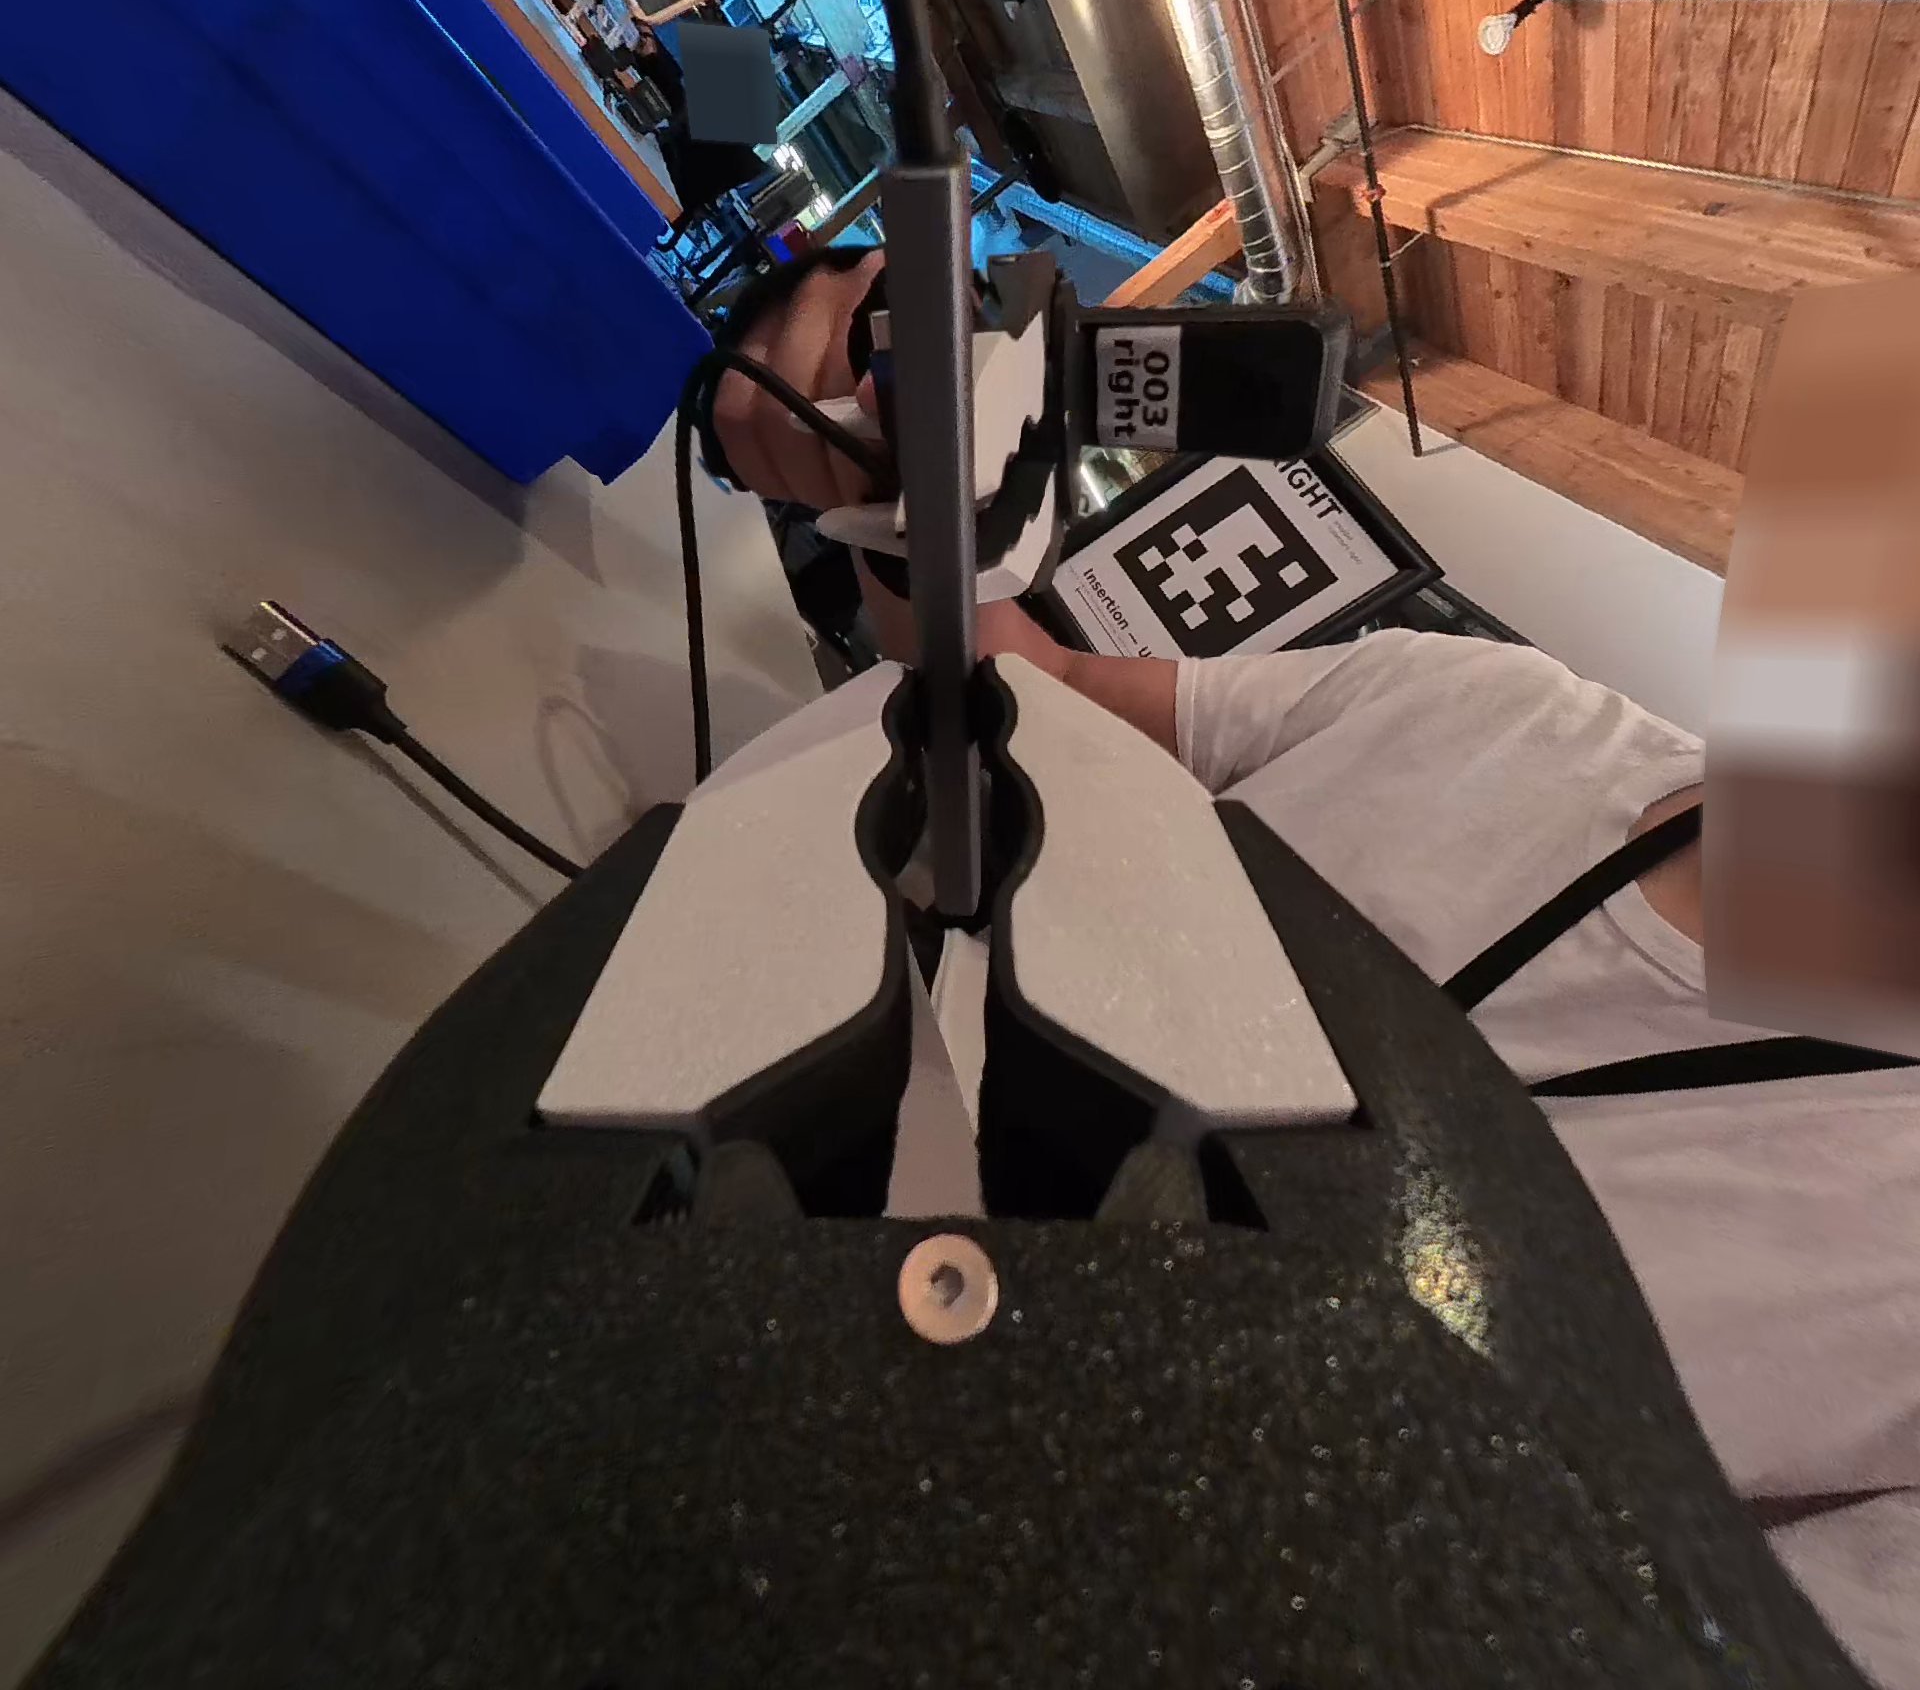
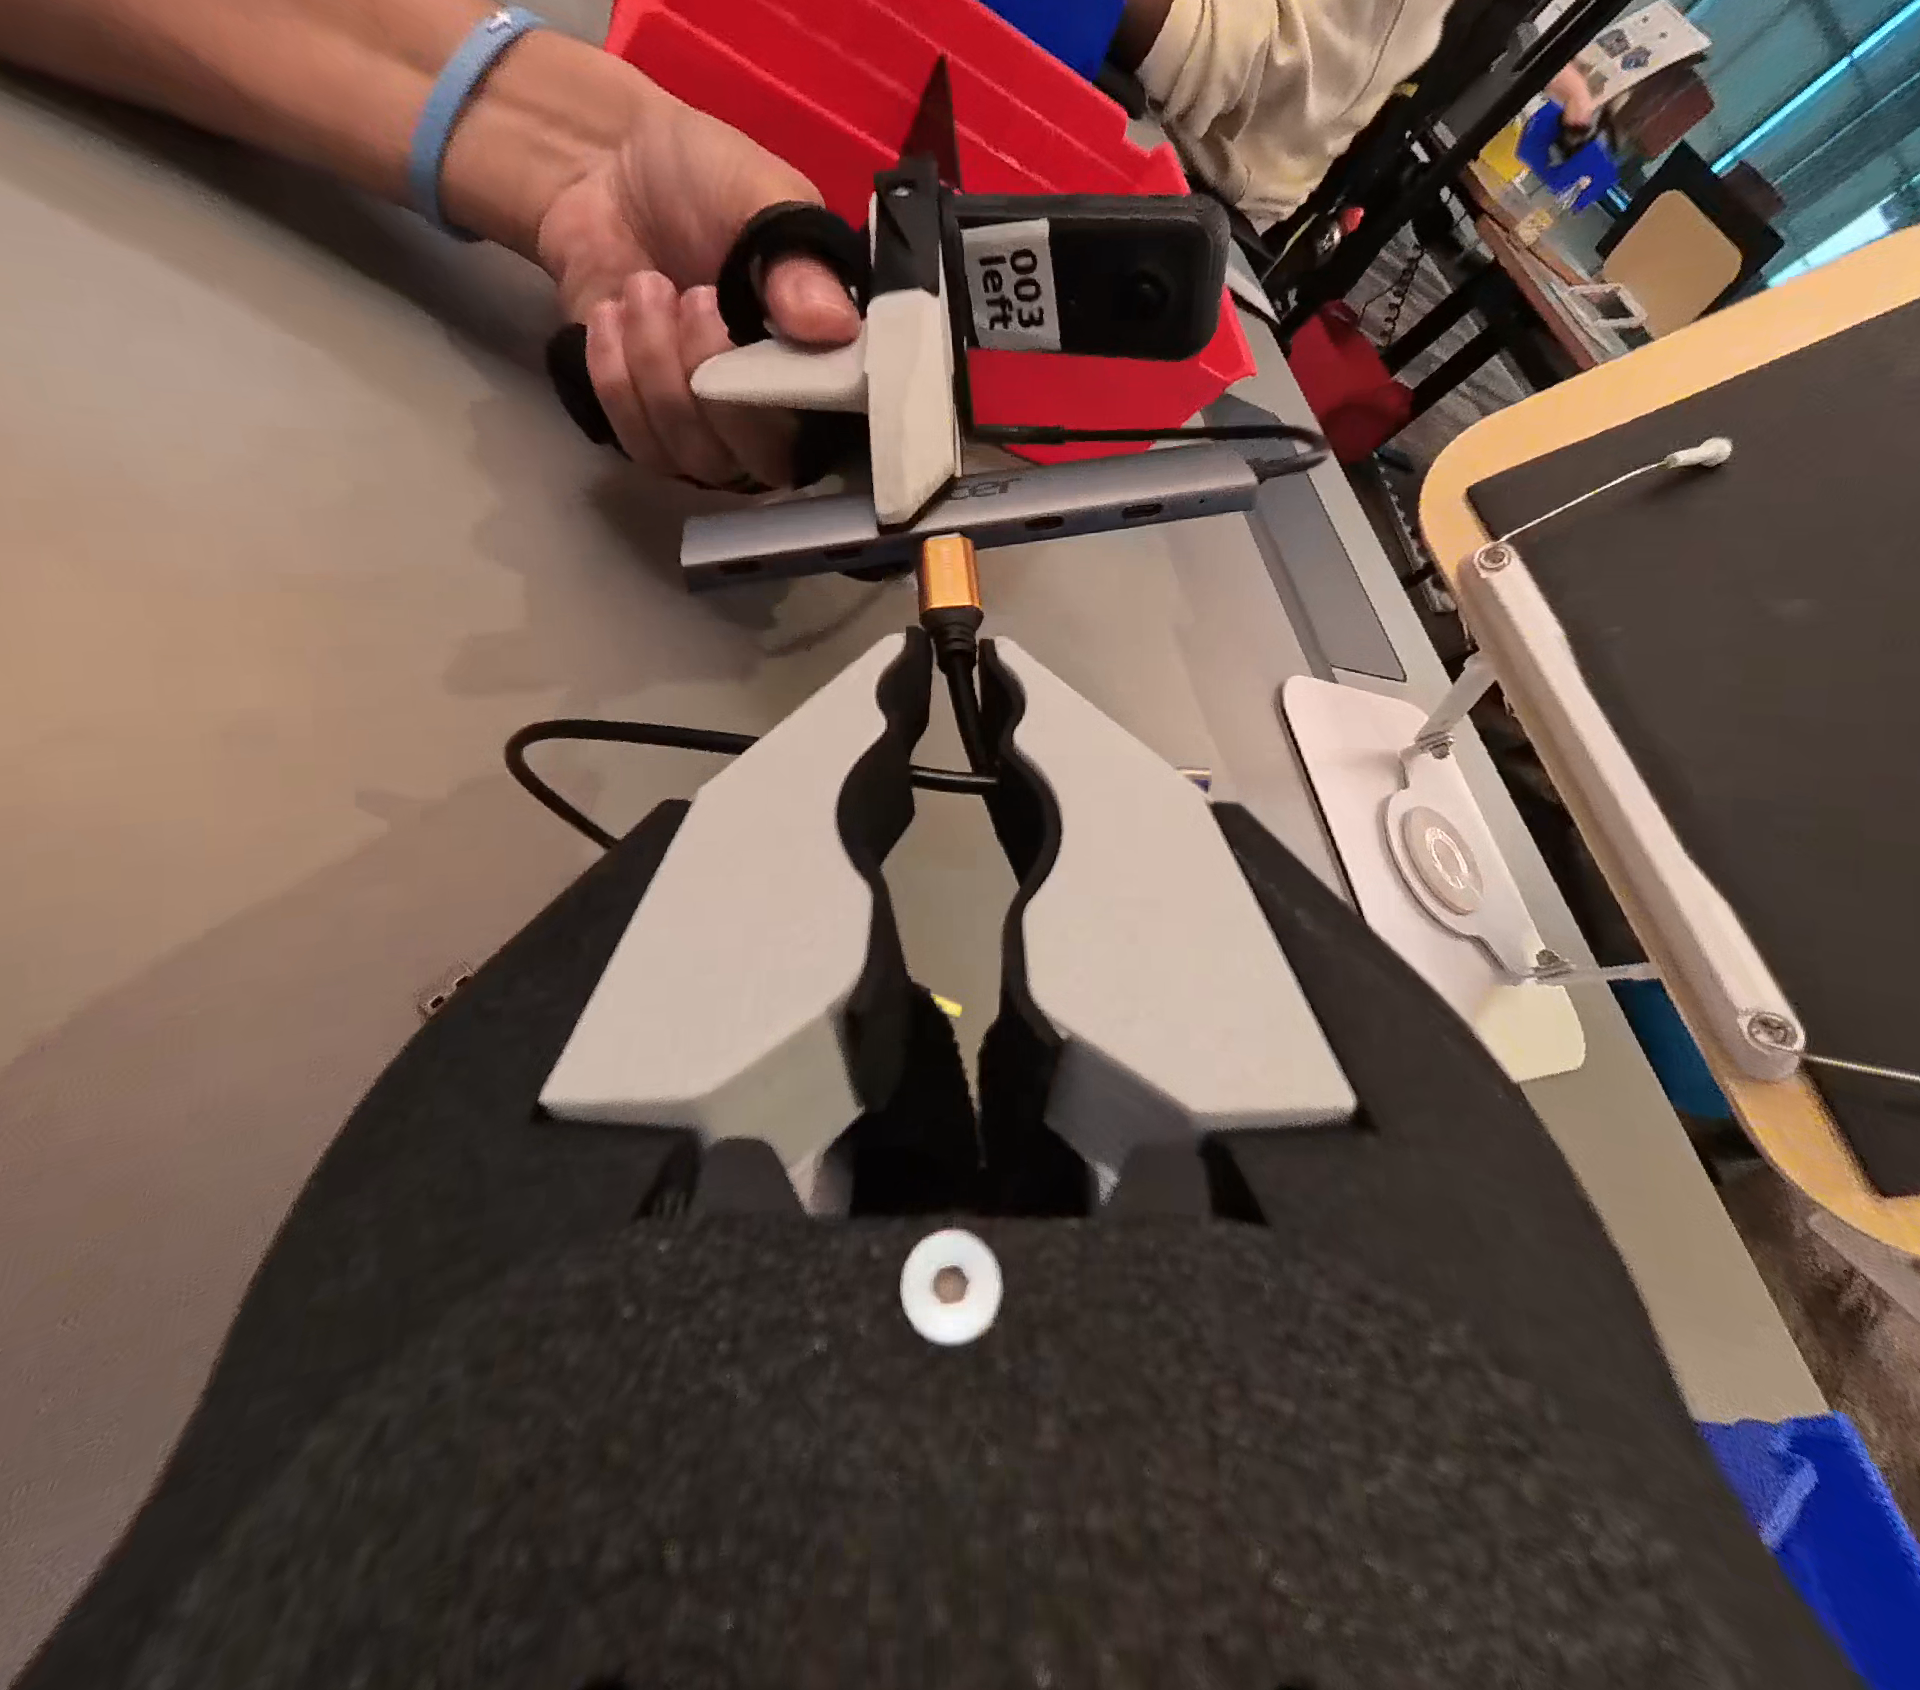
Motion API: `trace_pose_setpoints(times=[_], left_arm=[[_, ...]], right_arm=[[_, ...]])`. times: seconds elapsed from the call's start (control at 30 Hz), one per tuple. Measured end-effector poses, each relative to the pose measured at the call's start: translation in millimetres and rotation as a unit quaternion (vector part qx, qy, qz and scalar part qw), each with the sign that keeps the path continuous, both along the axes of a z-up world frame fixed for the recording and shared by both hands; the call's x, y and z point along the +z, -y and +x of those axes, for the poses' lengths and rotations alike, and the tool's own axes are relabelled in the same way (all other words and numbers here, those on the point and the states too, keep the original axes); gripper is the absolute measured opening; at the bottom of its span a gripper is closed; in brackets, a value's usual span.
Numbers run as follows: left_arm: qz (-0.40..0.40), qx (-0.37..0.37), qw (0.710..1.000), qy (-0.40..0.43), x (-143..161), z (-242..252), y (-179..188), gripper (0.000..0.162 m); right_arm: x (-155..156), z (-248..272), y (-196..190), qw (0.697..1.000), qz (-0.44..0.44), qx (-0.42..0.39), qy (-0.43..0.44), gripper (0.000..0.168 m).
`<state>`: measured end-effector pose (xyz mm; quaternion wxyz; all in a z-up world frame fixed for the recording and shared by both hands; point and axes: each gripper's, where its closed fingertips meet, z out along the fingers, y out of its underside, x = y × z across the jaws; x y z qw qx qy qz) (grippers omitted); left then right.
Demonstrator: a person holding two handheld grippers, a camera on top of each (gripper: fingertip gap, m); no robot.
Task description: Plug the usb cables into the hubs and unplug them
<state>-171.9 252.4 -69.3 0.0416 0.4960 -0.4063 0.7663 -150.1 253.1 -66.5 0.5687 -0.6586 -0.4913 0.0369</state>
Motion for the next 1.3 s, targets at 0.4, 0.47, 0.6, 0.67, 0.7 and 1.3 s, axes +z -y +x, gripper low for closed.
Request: trace_pose_setpoints(times=[0.4, 0.47, 0.6, 0.67, 0.7, 1.3], left_arm=[[0.002, -0.019, 1.000, -0.006, -8.4, -0.3, 4.6, 0.009], [-0.001, -0.019, 1.000, -0.005, -7.7, -0.4, 4.6, 0.009], [0.002, -0.024, 1.000, -0.011, -10.5, 0.5, 7.6, 0.009], [0.000, -0.026, 1.000, -0.012, -11.0, 0.9, 8.5, 0.009], [0.005, -0.028, 0.999, -0.014, -12.2, 0.6, 10.1, 0.009], [0.161, -0.128, 0.978, -0.033, -40.8, -13.4, 53.7, 0.009]], right_arm=[[-5.7, -1.3, 9.3, 1.000, -0.005, 0.012, 0.013, 0.008], [-5.7, -1.5, 9.6, 1.000, -0.003, 0.012, 0.011, 0.008], [-9.8, -1.6, 10.0, 1.000, -0.009, 0.013, 0.010, 0.006], [-10.4, -1.2, 10.8, 1.000, -0.017, 0.015, 0.006, 0.006], [-11.6, -1.3, 11.9, 1.000, -0.021, 0.018, 0.009, 0.006], [-21.9, -21.5, 40.4, 0.989, -0.086, 0.088, 0.083, 0.007]])
